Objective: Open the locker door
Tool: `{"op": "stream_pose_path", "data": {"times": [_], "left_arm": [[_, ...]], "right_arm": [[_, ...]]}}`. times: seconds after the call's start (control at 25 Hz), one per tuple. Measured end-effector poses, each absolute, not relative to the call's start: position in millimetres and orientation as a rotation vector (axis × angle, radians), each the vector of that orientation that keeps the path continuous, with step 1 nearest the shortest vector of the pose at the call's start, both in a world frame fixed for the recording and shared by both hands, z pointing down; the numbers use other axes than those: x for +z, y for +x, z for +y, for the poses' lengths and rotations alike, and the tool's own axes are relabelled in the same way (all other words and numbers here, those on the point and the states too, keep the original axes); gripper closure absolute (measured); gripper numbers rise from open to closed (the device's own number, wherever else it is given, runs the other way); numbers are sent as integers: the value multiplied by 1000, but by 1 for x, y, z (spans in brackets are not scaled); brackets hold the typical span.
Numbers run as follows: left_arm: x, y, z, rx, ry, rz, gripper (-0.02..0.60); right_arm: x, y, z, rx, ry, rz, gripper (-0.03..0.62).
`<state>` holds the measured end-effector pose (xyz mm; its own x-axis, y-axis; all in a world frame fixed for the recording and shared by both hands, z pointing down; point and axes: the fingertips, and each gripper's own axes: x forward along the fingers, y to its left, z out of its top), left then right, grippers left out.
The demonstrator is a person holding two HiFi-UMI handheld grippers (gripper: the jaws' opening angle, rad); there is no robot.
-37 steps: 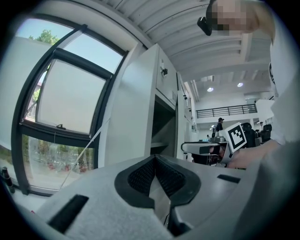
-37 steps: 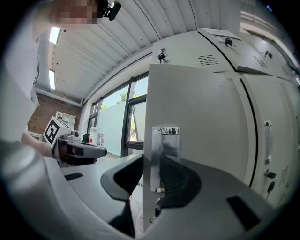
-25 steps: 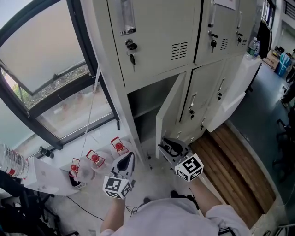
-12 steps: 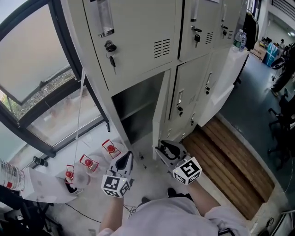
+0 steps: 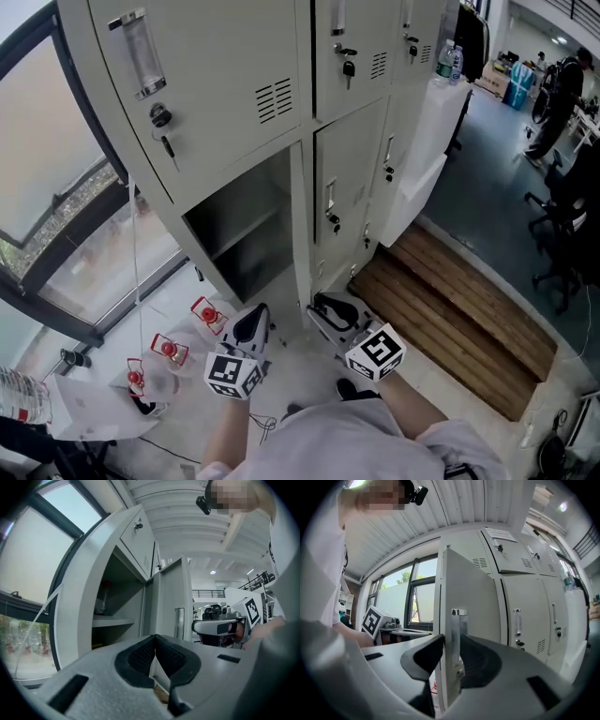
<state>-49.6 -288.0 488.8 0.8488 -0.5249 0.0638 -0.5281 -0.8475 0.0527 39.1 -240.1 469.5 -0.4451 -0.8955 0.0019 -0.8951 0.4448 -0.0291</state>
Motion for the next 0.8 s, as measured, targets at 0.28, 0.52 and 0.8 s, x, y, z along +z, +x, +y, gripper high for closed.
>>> {"op": "stream_pose_path", "data": {"times": [0.28,0.52,0.8], "left_arm": [[484,-4,-284,55,2996,-710,574],[483,30,-279,51,3020,-616,574],[484,57,-275,49,3019,-550,574]], "right_arm": [[468,71,-213,4,-1668,2608,562],[467,112,-201,13,-1793,2513,576],[466,153,-186,8,-1910,2416,576]]}}
